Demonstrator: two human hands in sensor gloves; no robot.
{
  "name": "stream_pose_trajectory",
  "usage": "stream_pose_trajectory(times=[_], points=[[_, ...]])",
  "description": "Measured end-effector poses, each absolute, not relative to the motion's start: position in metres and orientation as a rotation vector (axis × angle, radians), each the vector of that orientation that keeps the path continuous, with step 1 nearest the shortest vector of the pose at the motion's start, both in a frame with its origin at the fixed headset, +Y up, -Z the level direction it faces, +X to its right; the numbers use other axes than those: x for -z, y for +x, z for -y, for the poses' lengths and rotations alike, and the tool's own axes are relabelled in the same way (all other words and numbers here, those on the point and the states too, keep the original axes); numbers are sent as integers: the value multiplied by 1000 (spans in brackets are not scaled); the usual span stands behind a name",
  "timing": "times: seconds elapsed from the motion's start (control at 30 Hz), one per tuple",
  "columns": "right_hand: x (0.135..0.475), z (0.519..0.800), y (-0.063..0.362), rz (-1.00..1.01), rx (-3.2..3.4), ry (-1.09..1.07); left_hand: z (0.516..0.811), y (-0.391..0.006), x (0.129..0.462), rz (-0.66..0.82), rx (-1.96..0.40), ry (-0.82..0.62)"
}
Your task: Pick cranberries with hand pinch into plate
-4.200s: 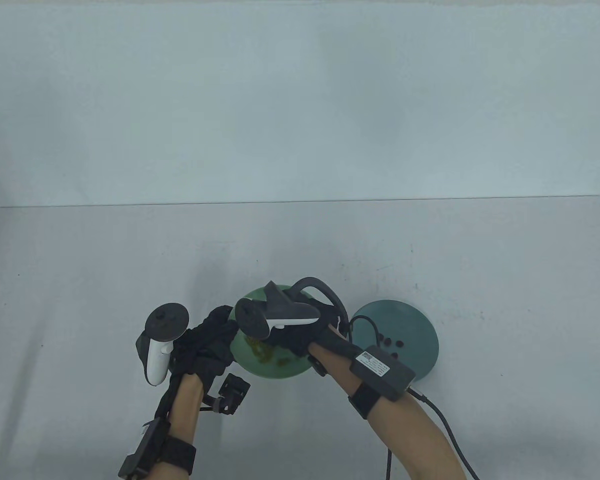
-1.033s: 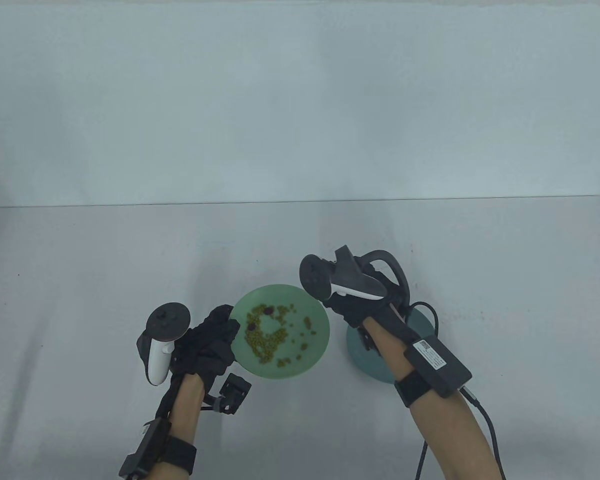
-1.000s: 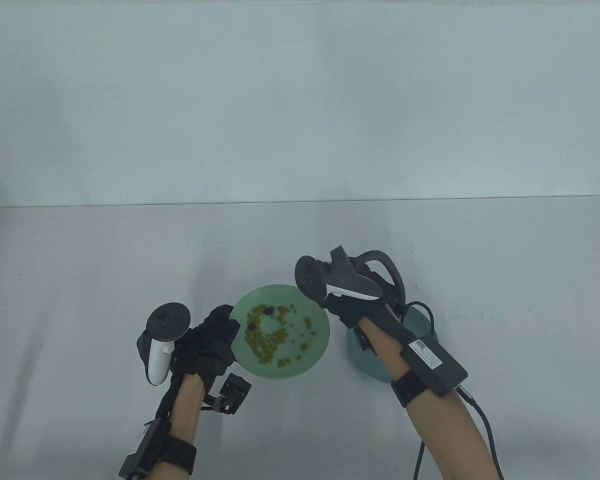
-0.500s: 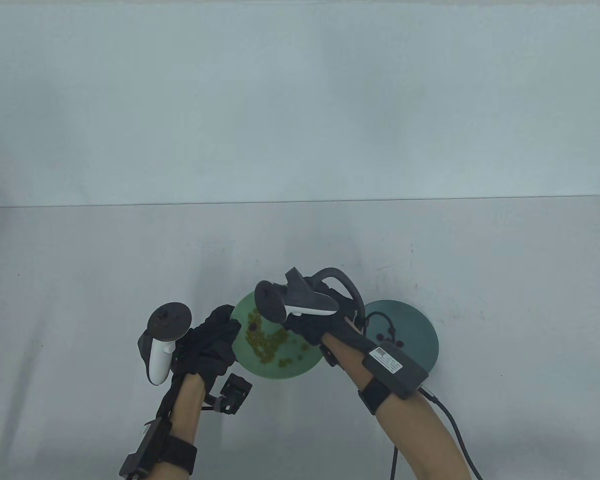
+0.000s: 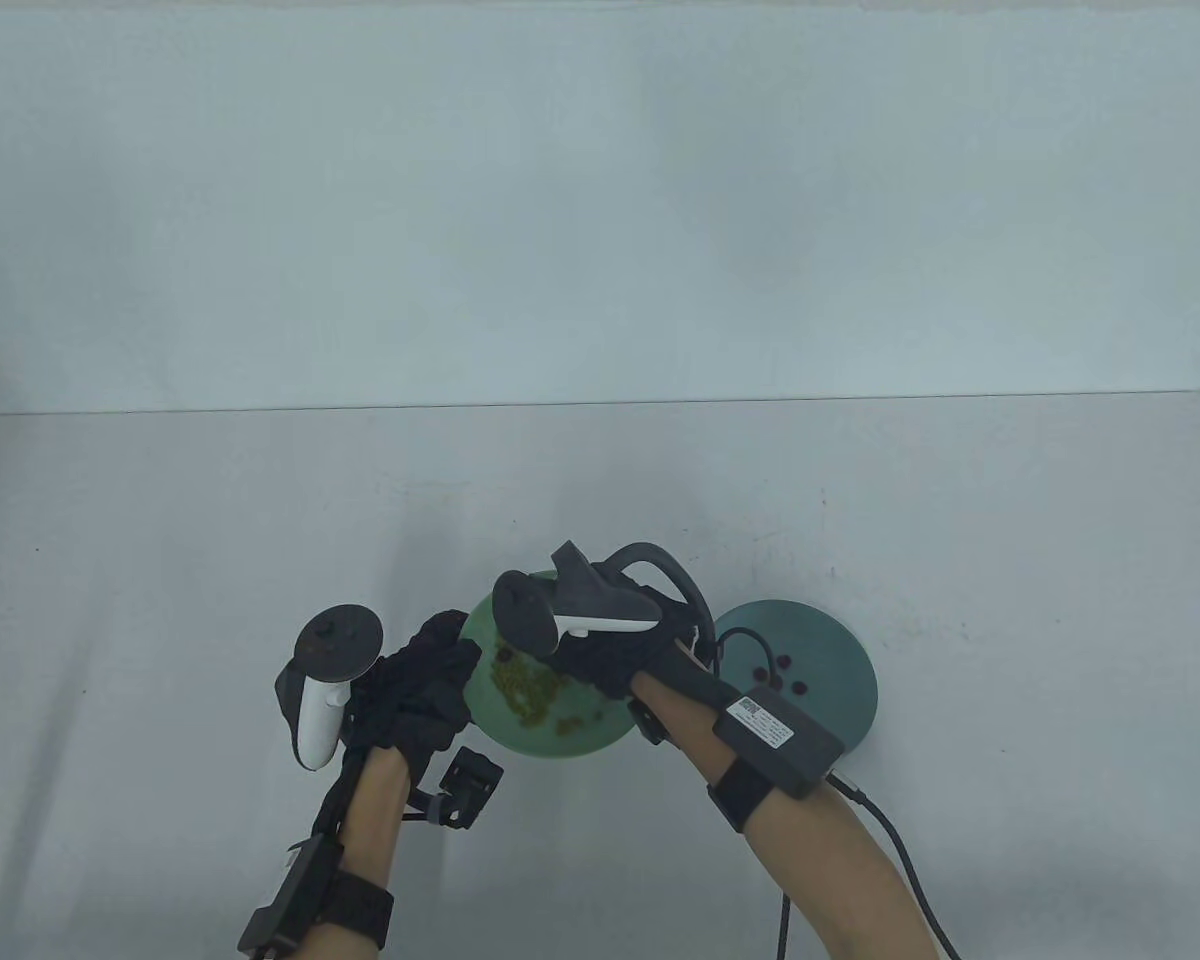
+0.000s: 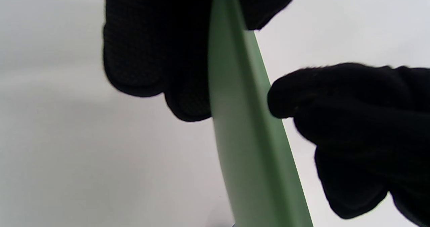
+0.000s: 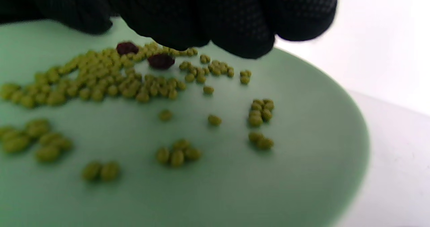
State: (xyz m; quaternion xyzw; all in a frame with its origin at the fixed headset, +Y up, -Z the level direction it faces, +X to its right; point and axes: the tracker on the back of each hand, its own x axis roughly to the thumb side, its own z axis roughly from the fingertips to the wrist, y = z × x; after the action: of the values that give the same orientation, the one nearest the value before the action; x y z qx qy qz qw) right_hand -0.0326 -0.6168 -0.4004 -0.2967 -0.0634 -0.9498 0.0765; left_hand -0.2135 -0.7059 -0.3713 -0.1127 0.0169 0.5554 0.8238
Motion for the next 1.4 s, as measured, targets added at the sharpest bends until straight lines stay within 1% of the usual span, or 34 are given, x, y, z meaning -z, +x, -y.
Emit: stream_pose_trajectory(times=[0.17, 0.53, 0.9, 1.07, 1.23, 1.4], points=[[402, 613, -34, 153, 2846, -864, 706, -214, 371, -34, -1179, -239], [403, 630, -40, 147, 2761, -841, 705, -214, 371, -32, -1180, -242], [395, 637, -48, 43, 2663, -861, 706, -215, 371, -37, -1199, -246], [393, 640, -50, 47, 2646, -883, 708, -215, 372, -40, -1200, -252], [397, 640, -49, 155, 2709, -881, 708, -216, 372, -39, -1200, -259], [397, 639, -50, 129, 2703, -880, 708, -216, 372, -40, -1192, -259]])
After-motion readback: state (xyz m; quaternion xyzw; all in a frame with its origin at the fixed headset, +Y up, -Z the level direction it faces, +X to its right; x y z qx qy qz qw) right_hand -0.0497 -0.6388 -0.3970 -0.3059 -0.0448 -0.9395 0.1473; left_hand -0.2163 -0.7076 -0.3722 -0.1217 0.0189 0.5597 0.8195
